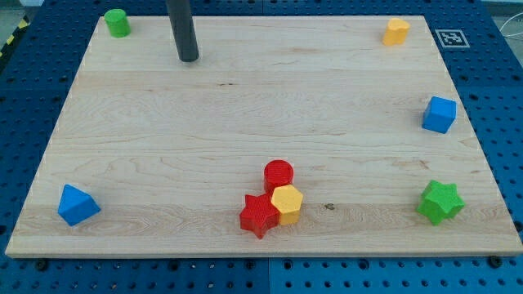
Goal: Move your arm to the top center
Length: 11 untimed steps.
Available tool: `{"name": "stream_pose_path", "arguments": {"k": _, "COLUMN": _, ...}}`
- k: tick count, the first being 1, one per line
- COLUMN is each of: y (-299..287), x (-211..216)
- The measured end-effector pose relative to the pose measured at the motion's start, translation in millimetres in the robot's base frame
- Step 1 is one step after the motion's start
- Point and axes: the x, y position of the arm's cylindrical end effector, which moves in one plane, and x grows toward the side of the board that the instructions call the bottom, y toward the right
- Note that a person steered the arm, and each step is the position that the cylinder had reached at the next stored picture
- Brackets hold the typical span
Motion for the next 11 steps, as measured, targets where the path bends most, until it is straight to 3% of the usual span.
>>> {"name": "stream_pose_path", "arguments": {"k": 2, "y": 32.4, "x": -97.0}}
{"name": "stream_pose_path", "arguments": {"k": 6, "y": 84.0, "x": -102.1}}
{"name": "stream_pose_path", "arguments": {"k": 11, "y": 241.1, "x": -102.1}}
